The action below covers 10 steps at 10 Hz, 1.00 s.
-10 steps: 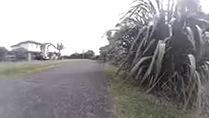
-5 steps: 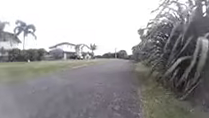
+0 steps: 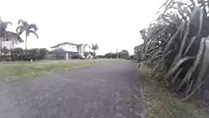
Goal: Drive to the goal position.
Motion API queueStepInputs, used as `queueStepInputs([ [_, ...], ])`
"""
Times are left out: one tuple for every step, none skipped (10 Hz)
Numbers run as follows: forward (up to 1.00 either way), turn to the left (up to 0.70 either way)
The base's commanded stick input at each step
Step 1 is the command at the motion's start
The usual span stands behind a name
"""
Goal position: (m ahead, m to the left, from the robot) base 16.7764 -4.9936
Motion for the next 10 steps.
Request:
queueStepInputs([
  [0.70,0.00],
  [0.70,0.00],
  [0.70,0.00],
  [0.70,0.00],
  [0.70,0.00],
  [0.70,0.00],
  [0.70,0.00],
  [0.70,0.00],
  [0.70,0.00],
  [0.70,0.00],
])
